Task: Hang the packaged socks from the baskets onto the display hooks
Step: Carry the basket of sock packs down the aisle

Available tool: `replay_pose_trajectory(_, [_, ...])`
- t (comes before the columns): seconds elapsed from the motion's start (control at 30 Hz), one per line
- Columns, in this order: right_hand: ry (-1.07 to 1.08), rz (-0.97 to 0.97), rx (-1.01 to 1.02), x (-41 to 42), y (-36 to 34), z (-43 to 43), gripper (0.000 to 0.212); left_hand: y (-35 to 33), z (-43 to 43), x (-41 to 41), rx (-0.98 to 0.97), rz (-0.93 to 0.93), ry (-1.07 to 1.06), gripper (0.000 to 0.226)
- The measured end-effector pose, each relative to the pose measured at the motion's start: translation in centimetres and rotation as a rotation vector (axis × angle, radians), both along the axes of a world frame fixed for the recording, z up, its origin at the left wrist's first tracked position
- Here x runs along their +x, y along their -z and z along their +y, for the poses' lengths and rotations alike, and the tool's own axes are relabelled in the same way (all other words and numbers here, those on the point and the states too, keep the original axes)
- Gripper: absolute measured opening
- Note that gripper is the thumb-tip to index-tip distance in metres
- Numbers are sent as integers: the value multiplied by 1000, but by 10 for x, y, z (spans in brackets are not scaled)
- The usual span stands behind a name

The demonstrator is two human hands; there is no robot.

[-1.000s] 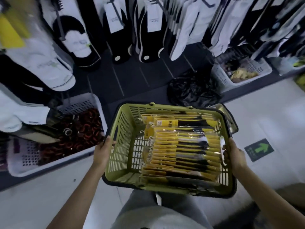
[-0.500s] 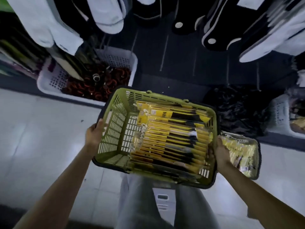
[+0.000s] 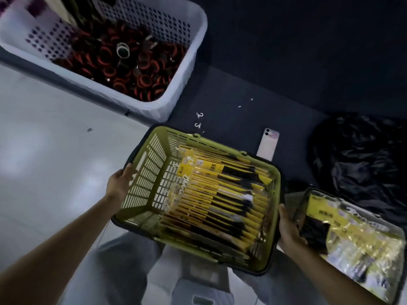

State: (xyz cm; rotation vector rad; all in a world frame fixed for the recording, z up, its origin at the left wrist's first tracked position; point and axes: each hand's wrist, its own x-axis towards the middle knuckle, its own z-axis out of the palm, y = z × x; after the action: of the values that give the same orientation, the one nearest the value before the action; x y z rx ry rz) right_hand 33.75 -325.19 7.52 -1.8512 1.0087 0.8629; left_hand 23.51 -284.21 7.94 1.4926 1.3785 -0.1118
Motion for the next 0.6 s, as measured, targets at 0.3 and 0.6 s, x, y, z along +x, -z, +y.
replay_pose_trajectory(0.3, [-161, 129, -22, 15, 147, 2, 71, 162, 13, -21, 46, -51, 75, 44])
replay_pose_trajectory(0.6, [-314, -148, -106, 41, 209, 12, 53, 222, 27, 0, 249, -57, 236, 53])
